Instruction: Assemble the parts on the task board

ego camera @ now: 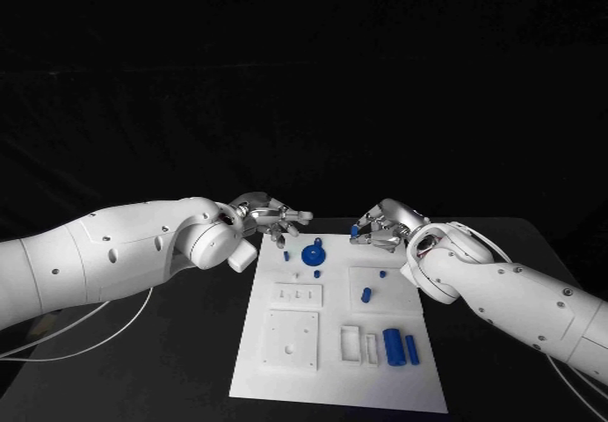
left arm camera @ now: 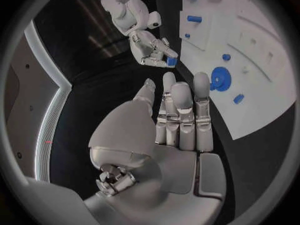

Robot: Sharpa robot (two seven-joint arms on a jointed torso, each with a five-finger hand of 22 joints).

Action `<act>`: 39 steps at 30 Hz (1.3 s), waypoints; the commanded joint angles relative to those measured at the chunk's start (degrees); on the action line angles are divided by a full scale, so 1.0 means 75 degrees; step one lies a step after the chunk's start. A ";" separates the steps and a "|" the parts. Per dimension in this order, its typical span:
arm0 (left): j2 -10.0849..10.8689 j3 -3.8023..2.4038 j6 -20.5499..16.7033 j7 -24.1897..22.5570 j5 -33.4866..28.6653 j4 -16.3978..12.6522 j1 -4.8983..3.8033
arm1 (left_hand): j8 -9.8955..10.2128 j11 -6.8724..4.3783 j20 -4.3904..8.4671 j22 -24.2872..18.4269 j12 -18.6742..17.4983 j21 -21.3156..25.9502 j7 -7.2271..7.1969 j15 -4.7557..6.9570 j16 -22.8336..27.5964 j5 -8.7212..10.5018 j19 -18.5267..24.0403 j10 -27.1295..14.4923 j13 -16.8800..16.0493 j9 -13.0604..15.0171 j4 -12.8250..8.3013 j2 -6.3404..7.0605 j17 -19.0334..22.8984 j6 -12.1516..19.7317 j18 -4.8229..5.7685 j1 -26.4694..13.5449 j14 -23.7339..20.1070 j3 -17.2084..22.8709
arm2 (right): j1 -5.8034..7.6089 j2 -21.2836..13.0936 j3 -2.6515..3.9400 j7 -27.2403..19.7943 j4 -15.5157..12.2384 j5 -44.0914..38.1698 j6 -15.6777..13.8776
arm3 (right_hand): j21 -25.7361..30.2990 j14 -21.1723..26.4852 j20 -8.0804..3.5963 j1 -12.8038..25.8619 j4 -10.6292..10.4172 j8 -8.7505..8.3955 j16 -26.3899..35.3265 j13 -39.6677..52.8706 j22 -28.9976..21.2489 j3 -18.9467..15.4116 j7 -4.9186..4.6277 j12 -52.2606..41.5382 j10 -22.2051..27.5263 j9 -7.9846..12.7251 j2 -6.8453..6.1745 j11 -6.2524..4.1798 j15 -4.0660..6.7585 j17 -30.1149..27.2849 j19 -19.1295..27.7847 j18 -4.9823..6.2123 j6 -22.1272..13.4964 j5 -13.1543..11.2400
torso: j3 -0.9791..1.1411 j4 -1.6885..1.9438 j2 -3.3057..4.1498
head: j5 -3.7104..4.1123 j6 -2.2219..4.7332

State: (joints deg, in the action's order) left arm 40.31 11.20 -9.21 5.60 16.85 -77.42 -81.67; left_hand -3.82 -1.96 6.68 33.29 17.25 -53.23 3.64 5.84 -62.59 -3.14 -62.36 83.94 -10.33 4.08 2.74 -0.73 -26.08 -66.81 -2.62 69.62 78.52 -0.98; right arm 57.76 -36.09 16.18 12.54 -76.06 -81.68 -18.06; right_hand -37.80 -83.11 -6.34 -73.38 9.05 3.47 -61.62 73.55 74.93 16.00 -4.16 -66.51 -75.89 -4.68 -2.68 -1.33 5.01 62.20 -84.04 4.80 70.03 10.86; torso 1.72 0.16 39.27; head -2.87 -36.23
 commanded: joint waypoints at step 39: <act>-0.1019 -0.0006 0.0159 0.2347 0.1528 0.0335 -0.0040 | 0.0018 -0.0116 0.0070 0.0376 0.0336 -0.0271 -0.0161 0.0042 -0.0251 -0.0001 0.0150 0.0346 -0.0870 0.1632 0.1046 0.0937 -0.0486 -0.0086 -0.0005 -0.0548 -0.0006 0.0826 | 0.0046 0.0563 -0.0248 0.0860 -0.0528 -0.0584 0.0730 | 0.0007 -0.0001 -0.0060 -0.0016 -0.0255 0.0021 0.0038 0.0013 0.0555 -0.0034 0.0202 0.0017 0.0007 -0.0283 -0.0189 -0.0065 0.0073 0.0000 -0.0369 -0.0114 0.0209 0.0002 | -0.0004 0.0011 0.0014 | 0.0052 -0.0013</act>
State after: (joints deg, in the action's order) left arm 32.87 11.21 -8.69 23.11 27.72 -74.79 -81.73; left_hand -3.82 -3.01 7.48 36.02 20.02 -55.45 2.44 6.46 -64.74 -3.49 -61.53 83.91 -16.77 16.26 10.49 6.01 -29.66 -67.85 -2.63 65.24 78.52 5.34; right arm 58.08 -31.95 14.33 18.68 -79.92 -85.20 -13.80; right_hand -37.80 -83.11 -6.33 -73.30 7.58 3.49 -61.62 73.59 74.91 15.74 -4.06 -66.51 -75.78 -6.73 -3.96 -1.43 4.99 62.19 -84.03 4.80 70.00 10.82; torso 1.66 0.23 39.35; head -2.44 -36.32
